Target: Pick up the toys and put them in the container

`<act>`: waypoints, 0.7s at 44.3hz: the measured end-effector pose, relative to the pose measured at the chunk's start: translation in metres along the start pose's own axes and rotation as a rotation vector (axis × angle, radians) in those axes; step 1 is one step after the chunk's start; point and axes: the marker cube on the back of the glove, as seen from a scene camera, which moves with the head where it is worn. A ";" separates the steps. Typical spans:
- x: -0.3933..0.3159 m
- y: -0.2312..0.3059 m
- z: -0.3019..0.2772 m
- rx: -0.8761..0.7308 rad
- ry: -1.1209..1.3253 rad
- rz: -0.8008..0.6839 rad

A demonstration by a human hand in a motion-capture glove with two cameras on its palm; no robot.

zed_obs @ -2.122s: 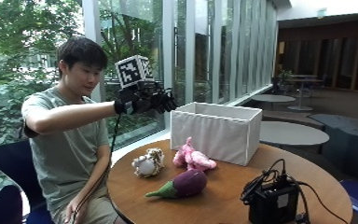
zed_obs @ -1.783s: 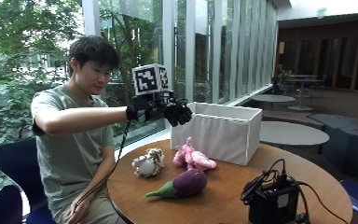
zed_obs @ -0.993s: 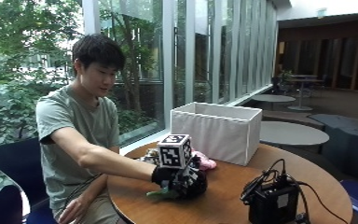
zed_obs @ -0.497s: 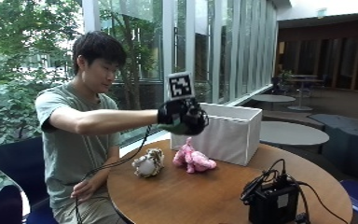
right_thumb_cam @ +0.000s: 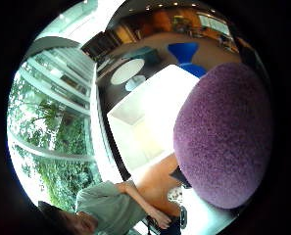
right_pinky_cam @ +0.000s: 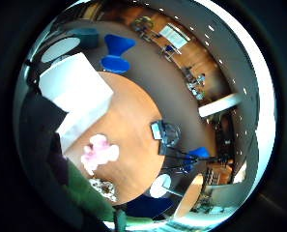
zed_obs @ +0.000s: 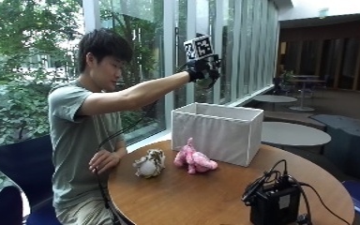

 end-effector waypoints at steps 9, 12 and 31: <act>-0.053 -0.047 0.025 -0.019 -0.084 -0.010; -0.075 -0.058 0.042 -0.037 -0.084 -0.030; -0.089 -0.045 0.077 -0.527 -0.062 -0.043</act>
